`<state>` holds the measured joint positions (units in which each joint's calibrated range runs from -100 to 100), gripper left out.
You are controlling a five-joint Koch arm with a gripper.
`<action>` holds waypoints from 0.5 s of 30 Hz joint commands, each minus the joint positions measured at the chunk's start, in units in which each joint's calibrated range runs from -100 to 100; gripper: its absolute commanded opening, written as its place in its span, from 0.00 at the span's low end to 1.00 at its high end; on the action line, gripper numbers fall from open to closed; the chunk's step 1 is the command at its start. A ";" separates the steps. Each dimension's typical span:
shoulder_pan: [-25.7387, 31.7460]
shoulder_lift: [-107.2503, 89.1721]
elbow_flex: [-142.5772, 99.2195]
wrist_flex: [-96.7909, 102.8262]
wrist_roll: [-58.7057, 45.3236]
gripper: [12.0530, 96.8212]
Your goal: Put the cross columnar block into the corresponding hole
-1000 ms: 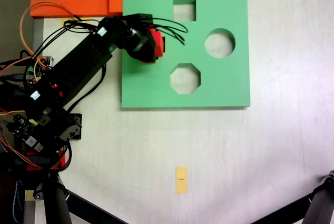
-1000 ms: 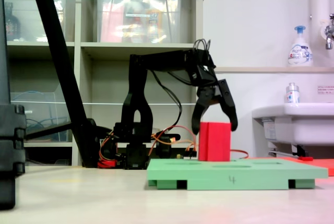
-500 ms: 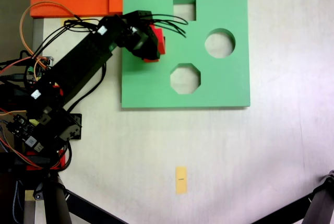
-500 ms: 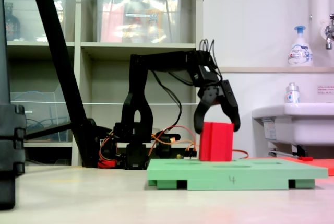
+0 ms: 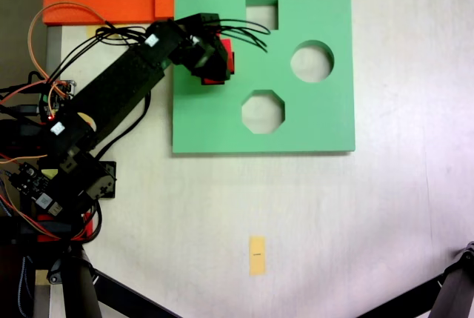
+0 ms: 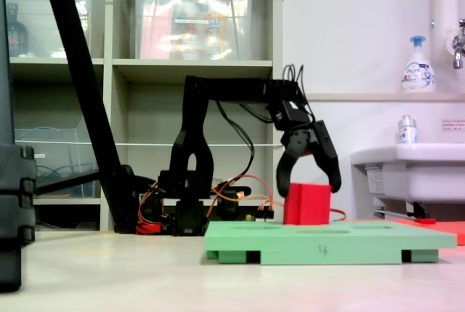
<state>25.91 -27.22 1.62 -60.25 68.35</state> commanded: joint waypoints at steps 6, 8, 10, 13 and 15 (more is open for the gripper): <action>0.24 -0.99 2.67 4.45 1.47 0.42; 0.24 -0.85 2.67 4.93 2.15 0.42; 0.24 -0.57 2.67 4.93 2.59 0.42; 0.24 0.69 2.47 4.93 3.22 0.42; 0.05 1.94 2.27 4.93 3.27 0.42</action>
<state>25.91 -24.76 1.62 -60.16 71.23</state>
